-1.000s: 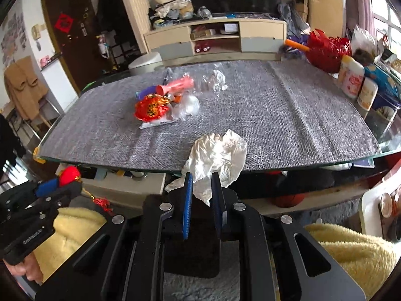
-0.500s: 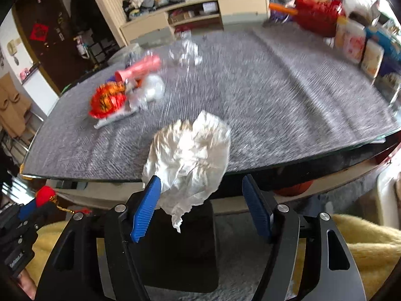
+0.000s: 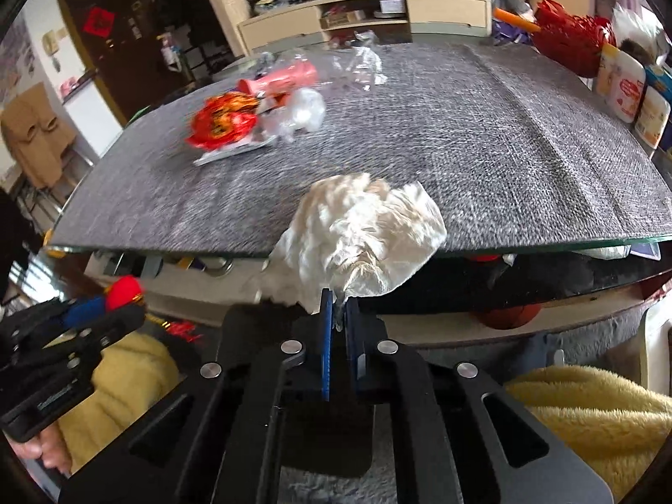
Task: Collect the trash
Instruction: 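Lower both tools below the table edge and release ornament and tissue into the bin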
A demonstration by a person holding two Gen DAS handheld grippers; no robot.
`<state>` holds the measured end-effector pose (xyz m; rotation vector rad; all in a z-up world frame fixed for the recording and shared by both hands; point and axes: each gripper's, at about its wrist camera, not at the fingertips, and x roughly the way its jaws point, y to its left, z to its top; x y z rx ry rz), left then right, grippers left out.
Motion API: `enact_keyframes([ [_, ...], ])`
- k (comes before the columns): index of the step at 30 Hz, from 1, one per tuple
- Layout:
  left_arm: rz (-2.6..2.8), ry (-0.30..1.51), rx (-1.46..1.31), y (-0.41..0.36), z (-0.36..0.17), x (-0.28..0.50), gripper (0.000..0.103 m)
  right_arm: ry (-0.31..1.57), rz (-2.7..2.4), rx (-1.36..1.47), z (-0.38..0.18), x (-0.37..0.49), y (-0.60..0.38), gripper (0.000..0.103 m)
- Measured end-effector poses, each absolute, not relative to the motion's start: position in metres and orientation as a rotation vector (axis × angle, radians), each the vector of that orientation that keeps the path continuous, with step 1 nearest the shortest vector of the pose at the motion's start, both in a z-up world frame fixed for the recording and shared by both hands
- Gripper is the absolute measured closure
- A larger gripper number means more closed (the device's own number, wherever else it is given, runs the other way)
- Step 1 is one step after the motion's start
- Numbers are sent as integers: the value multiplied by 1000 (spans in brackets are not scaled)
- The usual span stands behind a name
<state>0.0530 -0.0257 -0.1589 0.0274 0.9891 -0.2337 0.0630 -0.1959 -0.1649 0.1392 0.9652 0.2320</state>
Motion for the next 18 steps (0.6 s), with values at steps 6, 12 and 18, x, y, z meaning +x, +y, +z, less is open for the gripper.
enact_keyframes([
  [6, -257, 1032, 20, -29, -175, 40, 73, 1028, 258, 123, -181, 48, -188, 96],
  [12, -271, 1126, -4, -27, -211, 32, 73, 1121, 281, 116, -210, 43, -179, 96],
  [18, -309, 1211, -36, -29, -243, 30, 73, 1162, 267, 113, -229, 49, -174, 96],
])
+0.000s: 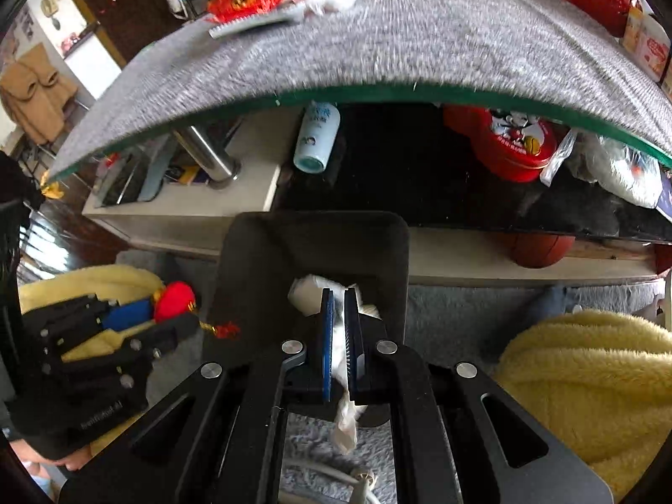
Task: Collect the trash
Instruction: 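Lower both tools below the table edge and release ornament and tissue into the bin, then grasp the red-gold foil wrapper with the left tool while the right tool grasps the clear bag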
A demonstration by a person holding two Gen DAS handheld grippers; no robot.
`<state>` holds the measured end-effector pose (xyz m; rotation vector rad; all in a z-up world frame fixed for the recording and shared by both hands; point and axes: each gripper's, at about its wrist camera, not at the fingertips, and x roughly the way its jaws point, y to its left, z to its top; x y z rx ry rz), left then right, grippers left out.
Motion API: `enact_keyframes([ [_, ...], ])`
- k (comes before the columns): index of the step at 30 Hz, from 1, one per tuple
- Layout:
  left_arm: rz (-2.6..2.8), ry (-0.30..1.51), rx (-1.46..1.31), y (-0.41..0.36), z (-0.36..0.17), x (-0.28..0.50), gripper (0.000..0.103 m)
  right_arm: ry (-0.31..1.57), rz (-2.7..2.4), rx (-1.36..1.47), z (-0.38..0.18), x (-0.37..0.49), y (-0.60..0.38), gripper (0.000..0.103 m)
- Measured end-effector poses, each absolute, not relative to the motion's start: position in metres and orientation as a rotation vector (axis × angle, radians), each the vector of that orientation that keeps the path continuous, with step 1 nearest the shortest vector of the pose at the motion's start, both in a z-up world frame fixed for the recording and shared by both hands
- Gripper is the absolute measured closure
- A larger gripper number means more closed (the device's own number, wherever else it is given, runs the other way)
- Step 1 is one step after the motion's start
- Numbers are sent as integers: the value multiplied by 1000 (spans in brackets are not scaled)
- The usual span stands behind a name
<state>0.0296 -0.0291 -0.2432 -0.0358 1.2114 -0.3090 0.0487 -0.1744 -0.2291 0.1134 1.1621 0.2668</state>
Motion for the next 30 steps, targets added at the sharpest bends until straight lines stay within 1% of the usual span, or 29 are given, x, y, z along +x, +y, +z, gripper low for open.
enact_keyframes([
  [5, -323, 1259, -58, -32, -259, 31, 73, 1181, 271, 114, -235, 53, -167, 96],
  [7, -319, 1268, -55, -34, -260, 32, 71, 1200, 270, 111, -238, 55, -166, 94],
  [8, -315, 1270, -54, -34, -260, 33, 66, 1206, 262, 111, -239, 56, -166, 94],
  [9, -311, 1269, -49, -34, -260, 33, 62, 1210, 249, 110, -240, 57, -167, 91],
  [10, -305, 1265, -41, -34, -259, 33, 56, 1210, 242, 108, -241, 58, -167, 85],
  [11, -297, 1260, -33, -34, -259, 33, 52, 1206, 233, 107, -241, 58, -168, 61],
  [12, -291, 1256, -26, -34, -257, 33, 50, 1192, 217, 113, -240, 58, -170, 32],
  [13, -287, 1254, -25, -33, -256, 34, 46, 1176, 204, 116, -238, 57, -173, 27],
  [16, -275, 1244, -14, -32, -251, 34, 37, 1153, 166, 99, -233, 60, -179, 28],
  [17, -270, 1241, -8, -31, -250, 34, 31, 1143, 145, 91, -230, 61, -182, 23],
  [18, -264, 1233, 3, -31, -247, 34, 29, 1134, 131, 84, -228, 61, -185, 18],
  [20, -252, 1215, 25, -31, -241, 34, 22, 1099, 99, 58, -219, 63, -190, 11],
  [23, -237, 1175, 49, -29, -227, 36, 18, 1053, 62, 36, -206, 64, -197, 4],
  [30, -186, 1113, 4, -5, -200, 44, 17, 1022, 34, 100, -190, 72, -218, 4],
])
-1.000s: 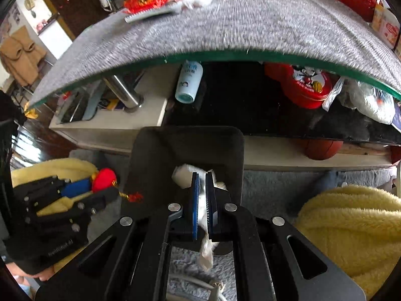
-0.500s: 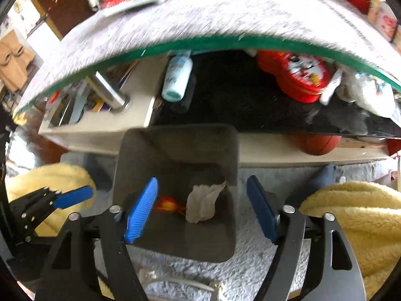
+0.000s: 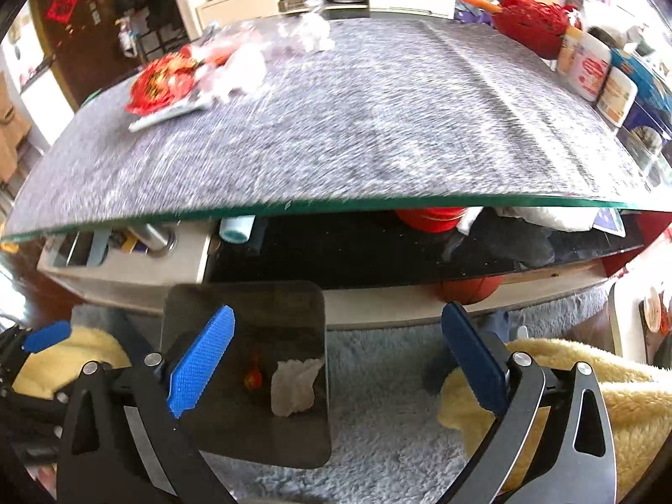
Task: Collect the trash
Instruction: 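Grasp the red-gold foil wrapper with the left tool while the right tool grasps the clear bag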
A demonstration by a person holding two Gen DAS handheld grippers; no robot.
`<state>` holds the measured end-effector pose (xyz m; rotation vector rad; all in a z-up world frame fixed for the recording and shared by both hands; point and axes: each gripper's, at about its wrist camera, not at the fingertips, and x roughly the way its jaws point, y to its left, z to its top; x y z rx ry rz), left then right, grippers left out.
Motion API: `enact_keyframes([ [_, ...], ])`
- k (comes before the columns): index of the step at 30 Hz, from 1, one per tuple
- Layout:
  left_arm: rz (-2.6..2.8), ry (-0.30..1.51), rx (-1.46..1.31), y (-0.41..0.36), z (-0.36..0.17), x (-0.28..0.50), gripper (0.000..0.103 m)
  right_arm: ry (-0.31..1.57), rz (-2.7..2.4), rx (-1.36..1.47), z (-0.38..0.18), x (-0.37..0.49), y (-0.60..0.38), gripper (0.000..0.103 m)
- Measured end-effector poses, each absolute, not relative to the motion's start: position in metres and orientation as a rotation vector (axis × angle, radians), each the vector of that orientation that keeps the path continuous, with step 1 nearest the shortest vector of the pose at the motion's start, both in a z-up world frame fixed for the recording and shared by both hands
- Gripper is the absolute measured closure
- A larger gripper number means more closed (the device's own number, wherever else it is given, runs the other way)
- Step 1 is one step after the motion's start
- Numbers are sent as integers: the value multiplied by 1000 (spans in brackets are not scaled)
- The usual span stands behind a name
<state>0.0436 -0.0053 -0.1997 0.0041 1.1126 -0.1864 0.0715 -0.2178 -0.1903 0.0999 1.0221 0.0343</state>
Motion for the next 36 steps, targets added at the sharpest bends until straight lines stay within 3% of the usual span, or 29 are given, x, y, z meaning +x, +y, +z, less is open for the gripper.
enact_keyframes([
  [14, -148, 993, -38, 12, -165, 54, 17, 908, 67, 140, -145, 81, -221, 4],
  [29, -141, 935, -10, 6, -127, 119, 15, 852, 80, 141, -114, 163, -233, 4],
  [34, -175, 919, -21, -5, -116, 152, 15, 850, 99, 112, -107, 194, -231, 7],
  [36, -192, 917, -11, -13, -113, 164, 16, 867, 129, 146, -107, 209, -232, 15],
])
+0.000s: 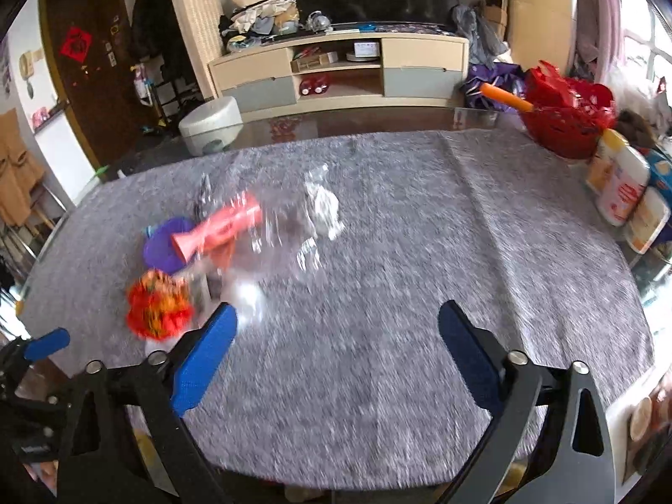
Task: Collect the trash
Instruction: 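Grasp the red-gold foil wrapper with the left tool while the right tool grasps the clear bag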
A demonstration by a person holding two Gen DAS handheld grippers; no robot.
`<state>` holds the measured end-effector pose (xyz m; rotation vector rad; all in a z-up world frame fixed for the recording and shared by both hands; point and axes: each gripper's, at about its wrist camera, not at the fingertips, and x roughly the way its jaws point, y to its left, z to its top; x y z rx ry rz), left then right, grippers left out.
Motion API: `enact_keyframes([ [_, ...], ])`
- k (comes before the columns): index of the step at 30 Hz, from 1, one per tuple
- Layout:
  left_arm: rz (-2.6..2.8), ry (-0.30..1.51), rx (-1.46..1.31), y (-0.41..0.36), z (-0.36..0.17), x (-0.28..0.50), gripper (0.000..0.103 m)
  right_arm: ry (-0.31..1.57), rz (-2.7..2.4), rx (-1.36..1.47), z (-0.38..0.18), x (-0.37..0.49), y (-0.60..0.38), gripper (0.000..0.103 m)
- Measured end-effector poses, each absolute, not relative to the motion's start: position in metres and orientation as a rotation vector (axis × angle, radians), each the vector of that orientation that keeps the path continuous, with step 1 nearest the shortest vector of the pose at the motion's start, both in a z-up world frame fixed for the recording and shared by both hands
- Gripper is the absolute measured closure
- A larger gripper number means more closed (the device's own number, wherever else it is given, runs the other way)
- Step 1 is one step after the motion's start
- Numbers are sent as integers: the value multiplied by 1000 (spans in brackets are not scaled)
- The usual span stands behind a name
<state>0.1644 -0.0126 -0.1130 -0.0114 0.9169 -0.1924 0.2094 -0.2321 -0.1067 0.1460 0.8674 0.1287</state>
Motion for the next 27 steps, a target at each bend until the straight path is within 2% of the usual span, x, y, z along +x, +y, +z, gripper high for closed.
enact_keyframes([
  [3, -223, 917, 12, -25, -111, 179, 22, 890, 148, 176, -109, 228, -232, 22],
  [6, -238, 915, 39, -36, -112, 192, 22, 913, 162, 188, -112, 243, -230, 22],
  [10, -244, 930, 45, -41, -118, 208, 23, 958, 164, 195, -123, 263, -224, 21],
  [12, -247, 939, 46, -43, -122, 215, 25, 983, 165, 208, -132, 270, -221, 15],
  [15, -261, 955, 52, -45, -128, 222, 30, 1012, 169, 221, -143, 276, -219, 12],
  [17, -269, 967, 53, -46, -132, 225, 40, 1025, 185, 228, -149, 279, -215, 12],
  [19, -278, 984, 55, -46, -136, 229, 45, 1034, 216, 240, -153, 280, -210, 13],
  [21, -288, 993, 48, -45, -140, 231, 47, 1035, 245, 244, -154, 280, -205, 27],
  [22, -291, 994, 46, -45, -141, 231, 48, 1031, 252, 239, -154, 279, -203, 31],
  [24, -301, 990, 37, -44, -141, 232, 50, 1024, 273, 232, -152, 278, -198, 53],
  [25, -303, 987, 35, -44, -140, 232, 51, 1016, 276, 222, -149, 278, -196, 57],
  [27, -302, 979, 37, -44, -139, 232, 52, 996, 266, 189, -145, 279, -195, 76],
])
